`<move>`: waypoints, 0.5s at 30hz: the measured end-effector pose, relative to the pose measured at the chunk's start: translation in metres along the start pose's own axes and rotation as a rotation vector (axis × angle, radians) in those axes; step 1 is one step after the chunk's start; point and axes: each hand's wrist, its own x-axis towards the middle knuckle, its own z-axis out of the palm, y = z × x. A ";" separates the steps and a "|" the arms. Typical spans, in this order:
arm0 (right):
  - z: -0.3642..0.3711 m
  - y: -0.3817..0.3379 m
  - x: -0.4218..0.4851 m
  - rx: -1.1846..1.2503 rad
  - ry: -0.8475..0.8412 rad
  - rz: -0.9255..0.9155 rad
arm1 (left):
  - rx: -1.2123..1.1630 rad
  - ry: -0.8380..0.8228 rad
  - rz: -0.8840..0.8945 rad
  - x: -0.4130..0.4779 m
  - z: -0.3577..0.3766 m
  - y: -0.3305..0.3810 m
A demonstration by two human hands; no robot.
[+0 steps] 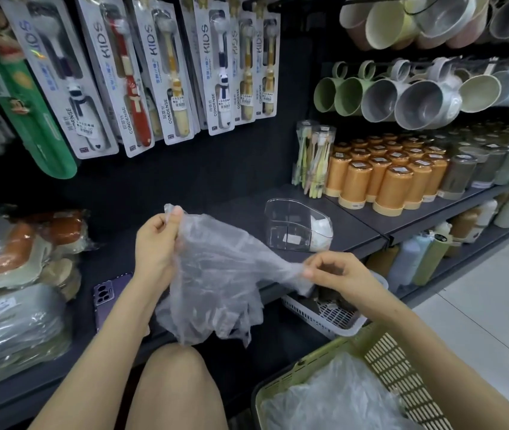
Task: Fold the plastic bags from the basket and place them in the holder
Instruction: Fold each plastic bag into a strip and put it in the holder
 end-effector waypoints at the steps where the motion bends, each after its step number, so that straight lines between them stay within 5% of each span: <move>1: -0.006 0.003 0.000 0.037 -0.035 0.032 | 0.007 -0.018 0.001 0.002 -0.002 -0.002; 5: -0.019 0.013 0.003 0.020 -0.078 0.098 | 0.034 -0.148 -0.001 0.007 -0.013 -0.006; 15: -0.030 0.022 0.026 0.159 0.015 0.105 | -0.334 -0.357 -0.147 0.024 -0.030 -0.024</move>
